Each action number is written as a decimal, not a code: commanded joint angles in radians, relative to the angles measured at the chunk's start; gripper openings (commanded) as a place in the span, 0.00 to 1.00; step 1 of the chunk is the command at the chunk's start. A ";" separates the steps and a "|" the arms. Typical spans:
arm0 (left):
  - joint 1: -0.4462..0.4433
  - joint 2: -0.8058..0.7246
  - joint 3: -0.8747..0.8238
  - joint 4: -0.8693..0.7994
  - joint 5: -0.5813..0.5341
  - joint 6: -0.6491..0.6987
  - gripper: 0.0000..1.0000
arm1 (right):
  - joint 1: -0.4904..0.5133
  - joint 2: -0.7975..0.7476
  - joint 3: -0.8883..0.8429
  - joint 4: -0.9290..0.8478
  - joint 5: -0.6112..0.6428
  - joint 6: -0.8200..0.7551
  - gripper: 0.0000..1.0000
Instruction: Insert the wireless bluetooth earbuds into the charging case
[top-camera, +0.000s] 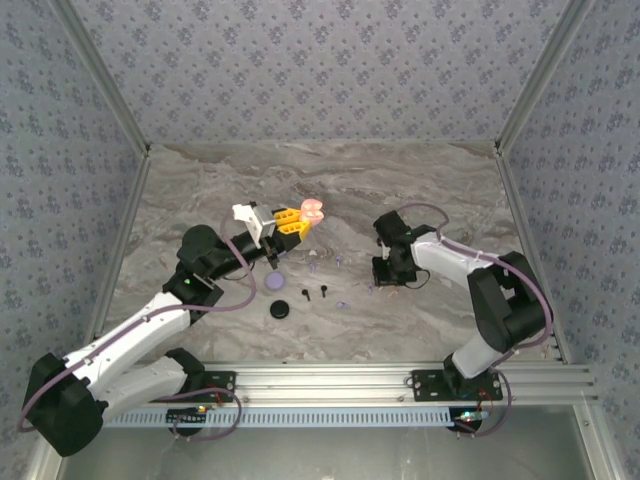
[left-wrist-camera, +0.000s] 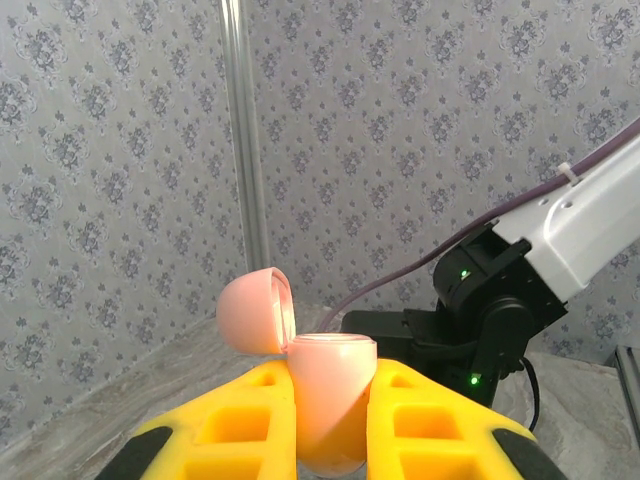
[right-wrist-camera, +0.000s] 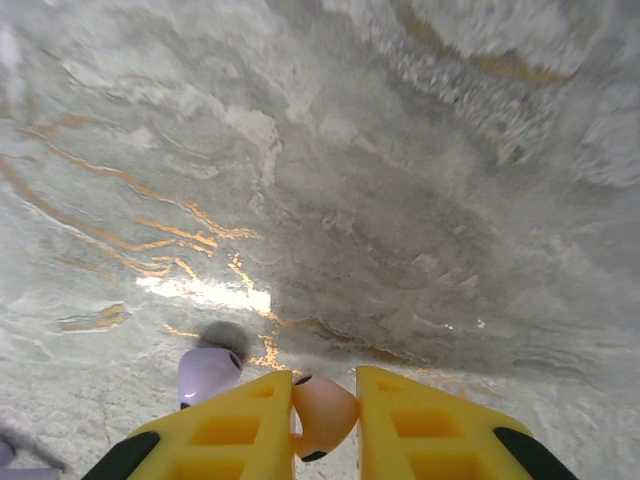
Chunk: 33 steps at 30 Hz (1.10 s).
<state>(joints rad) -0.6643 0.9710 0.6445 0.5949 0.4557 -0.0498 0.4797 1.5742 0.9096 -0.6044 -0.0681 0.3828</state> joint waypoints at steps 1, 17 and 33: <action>-0.009 0.012 0.019 0.046 -0.006 -0.027 0.00 | 0.005 -0.072 0.003 -0.007 0.061 -0.036 0.21; -0.011 0.129 0.019 0.088 0.006 -0.062 0.00 | 0.022 -0.430 0.128 0.068 0.029 -0.263 0.21; -0.011 0.164 0.016 0.109 0.020 -0.068 0.00 | 0.118 -0.441 0.453 0.105 -0.206 -0.432 0.21</action>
<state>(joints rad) -0.6697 1.1336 0.6445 0.6514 0.4564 -0.1062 0.5785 1.1221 1.3258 -0.5182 -0.1833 -0.0059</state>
